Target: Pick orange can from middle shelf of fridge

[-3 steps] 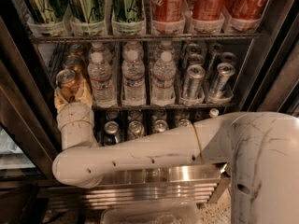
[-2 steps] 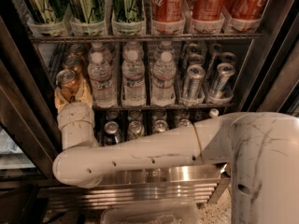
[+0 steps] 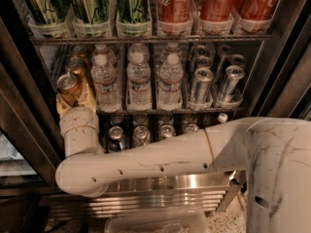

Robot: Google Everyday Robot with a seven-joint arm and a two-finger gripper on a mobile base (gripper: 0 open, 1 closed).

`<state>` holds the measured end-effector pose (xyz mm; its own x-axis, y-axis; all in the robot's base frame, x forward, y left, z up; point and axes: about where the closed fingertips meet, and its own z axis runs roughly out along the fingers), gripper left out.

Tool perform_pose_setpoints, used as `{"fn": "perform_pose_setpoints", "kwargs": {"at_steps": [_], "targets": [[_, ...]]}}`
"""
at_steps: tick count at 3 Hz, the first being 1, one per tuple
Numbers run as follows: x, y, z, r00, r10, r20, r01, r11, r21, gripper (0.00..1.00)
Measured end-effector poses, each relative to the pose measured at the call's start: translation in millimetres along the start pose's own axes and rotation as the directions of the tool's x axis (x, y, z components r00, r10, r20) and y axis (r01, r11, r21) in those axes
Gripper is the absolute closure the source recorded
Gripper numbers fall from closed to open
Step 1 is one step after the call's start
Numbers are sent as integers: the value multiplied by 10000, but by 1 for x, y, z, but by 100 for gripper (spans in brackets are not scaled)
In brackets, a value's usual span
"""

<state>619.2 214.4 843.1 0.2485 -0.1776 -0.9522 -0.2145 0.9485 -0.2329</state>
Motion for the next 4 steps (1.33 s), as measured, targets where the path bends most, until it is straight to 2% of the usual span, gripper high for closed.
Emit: {"fn": "perform_pose_setpoints", "kwargs": {"at_steps": [1,3,4], "targets": [[-28,1,-8,9992,42,397,-38,9999,-113,100],[-42,-4,-14,9987,-375,334,383,9989,-252,100],[-45,-31,-39,9982,-574,-199,570,9982,-208,100]]}}
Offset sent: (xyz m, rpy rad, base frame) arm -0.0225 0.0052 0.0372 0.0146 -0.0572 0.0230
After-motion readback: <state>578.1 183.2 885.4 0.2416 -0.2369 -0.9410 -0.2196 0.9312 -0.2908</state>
